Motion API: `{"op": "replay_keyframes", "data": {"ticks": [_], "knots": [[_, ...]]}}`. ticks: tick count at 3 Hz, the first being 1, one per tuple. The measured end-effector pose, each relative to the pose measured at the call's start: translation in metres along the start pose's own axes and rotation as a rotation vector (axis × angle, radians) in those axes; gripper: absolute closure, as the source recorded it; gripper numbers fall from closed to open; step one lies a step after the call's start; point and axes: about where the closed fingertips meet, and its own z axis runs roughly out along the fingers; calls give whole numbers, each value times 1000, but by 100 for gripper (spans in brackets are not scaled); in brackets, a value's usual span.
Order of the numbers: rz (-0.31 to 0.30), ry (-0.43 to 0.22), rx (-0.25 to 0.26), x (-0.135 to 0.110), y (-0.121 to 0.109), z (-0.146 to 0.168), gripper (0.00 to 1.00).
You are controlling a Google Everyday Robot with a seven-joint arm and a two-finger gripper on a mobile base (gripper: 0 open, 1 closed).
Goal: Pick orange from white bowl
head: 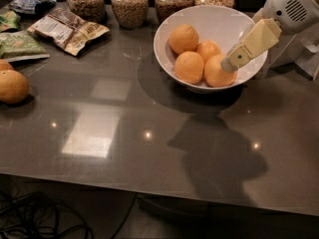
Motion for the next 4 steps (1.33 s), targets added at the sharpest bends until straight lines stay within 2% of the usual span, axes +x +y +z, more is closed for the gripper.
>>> {"op": "replay_keyframes", "data": {"ticks": [1, 2, 3, 4], "knots": [[24, 41, 96, 1, -14, 14, 0], [78, 82, 176, 7, -33, 33, 0], [140, 102, 215, 22, -50, 45, 12], [196, 103, 220, 40, -63, 57, 27]]}}
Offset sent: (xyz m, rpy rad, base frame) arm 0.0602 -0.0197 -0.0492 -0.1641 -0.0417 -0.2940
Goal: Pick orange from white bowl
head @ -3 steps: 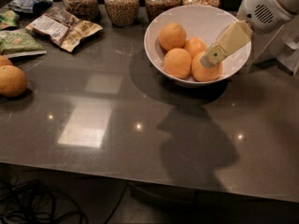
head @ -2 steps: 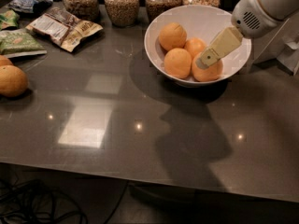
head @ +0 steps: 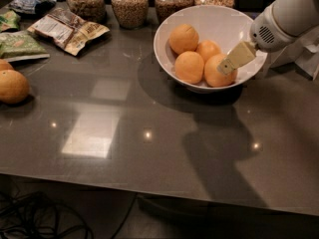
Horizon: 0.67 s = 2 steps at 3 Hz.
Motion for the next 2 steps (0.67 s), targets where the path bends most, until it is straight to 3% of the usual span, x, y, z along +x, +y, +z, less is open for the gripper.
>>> {"op": "replay_keyframes", "data": {"ticks": [2], "knots": [[55, 13, -38, 15, -11, 29, 29]]}}
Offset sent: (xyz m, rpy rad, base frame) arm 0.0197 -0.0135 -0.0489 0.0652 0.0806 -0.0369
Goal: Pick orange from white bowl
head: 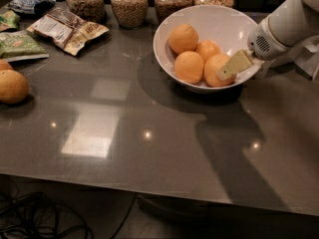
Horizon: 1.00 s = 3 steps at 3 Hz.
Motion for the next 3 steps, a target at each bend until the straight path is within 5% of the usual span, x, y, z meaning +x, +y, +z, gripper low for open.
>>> {"op": "replay_keyframes", "data": {"ticks": [3], "knots": [[2, 28, -107, -3, 14, 43, 31]]}}
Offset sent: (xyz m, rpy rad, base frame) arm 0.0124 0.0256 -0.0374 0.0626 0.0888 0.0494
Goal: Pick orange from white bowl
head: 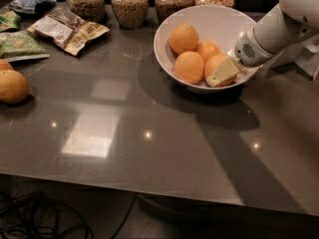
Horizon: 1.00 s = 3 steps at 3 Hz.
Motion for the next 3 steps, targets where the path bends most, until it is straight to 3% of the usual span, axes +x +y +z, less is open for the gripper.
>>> {"op": "replay_keyframes", "data": {"ticks": [1, 3], "knots": [[-11, 8, -25, -4, -1, 11, 32], [-15, 5, -46, -6, -2, 13, 74]]}}
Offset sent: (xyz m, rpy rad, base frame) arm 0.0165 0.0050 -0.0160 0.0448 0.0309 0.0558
